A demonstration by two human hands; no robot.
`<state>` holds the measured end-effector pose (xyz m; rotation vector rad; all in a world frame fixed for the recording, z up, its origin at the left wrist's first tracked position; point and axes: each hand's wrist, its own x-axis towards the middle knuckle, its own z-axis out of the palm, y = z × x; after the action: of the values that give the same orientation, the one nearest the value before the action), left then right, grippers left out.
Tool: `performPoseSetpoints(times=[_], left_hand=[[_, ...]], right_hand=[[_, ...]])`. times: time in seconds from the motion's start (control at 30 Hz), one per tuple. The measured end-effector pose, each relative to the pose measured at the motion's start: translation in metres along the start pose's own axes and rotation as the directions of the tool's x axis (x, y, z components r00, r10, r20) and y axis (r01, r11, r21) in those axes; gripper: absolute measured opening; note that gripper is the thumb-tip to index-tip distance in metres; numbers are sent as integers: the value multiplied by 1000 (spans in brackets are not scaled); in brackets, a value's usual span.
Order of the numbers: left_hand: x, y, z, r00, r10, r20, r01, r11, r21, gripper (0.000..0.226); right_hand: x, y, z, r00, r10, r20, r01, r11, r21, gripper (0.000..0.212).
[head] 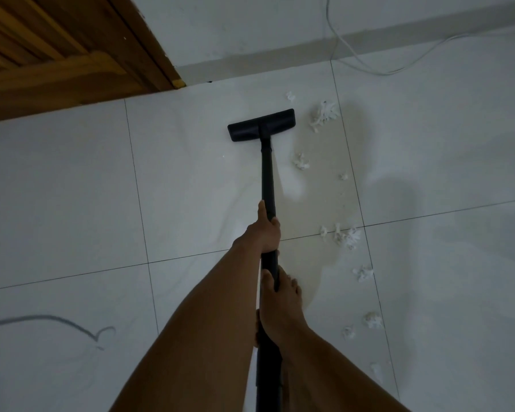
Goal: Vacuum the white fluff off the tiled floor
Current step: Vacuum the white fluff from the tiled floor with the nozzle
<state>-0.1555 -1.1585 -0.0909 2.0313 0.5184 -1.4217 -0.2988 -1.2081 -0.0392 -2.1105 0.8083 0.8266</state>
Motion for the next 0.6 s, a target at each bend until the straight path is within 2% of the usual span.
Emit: performPoseSetpoints(times=[0.13,0.37,0.43,0.5,0.6], left_hand=[[6,8,-2,1000,0,-18,0,1000,8,69],[8,25,-23,999,25,-37,-23,998,53,67],[10,27,-28,999,30,-40,-28,998,55,66],[12,29,-30,999,34,-42,-32,998,47,67],[17,31,-33,999,30,-33,-30,999,11,67]], right_hand=[[9,1,1,1000,3,14,-5,990,141,80],[22,-22,-1,993,113,25,-115,983,144,85],[22,-29,-4,985,145,94,-158,976,149,73],[13,-49,-21,973,154,172,-184,968,172,46],[8,-67,-42,967,93,236,-146,964,222,34]])
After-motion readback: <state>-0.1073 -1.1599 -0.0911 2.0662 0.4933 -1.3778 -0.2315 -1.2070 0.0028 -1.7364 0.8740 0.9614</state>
